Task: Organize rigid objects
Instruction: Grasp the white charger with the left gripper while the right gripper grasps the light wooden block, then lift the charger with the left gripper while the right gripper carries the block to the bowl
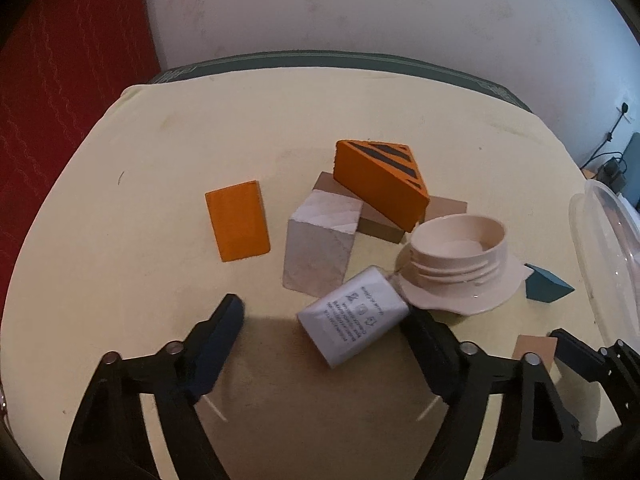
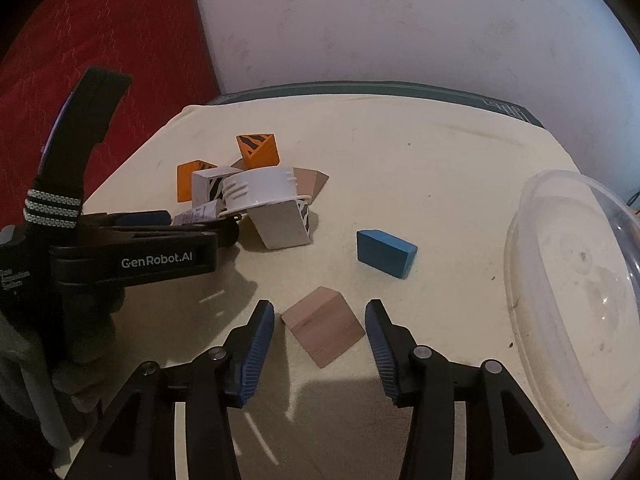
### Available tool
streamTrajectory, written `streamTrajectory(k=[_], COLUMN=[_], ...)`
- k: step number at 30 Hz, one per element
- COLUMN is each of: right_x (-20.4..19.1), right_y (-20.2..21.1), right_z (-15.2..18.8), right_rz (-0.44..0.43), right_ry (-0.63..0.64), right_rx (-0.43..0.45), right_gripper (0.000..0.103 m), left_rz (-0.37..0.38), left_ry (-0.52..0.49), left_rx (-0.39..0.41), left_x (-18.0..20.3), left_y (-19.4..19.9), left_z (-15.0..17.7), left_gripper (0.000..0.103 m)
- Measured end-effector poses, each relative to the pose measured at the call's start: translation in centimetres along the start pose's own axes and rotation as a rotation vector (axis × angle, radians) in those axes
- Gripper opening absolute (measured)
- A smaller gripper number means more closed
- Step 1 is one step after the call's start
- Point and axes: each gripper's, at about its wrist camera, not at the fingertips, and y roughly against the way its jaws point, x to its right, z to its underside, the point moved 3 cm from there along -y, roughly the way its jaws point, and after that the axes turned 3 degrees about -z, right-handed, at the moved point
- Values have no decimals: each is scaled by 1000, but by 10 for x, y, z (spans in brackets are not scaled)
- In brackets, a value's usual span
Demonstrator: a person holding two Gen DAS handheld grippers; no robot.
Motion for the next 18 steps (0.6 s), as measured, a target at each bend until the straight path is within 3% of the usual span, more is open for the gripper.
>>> streamTrajectory(k=[5, 9, 18], right_x=[-2, -2, 0], right_y=[0, 1, 14], right_z=[1, 2, -3], right_rz=[14, 26, -6], right_ry=[10, 16, 4], right_rx=[-1, 2, 60], right_gripper=[51, 46, 45], left_rz=[22, 29, 36], left_ry=[-3, 0, -10], left_rx=[17, 25, 103], left_x=[2, -1, 3], left_y=[5, 8, 29], left_z=[0, 3, 5], left_gripper=[53, 53, 53])
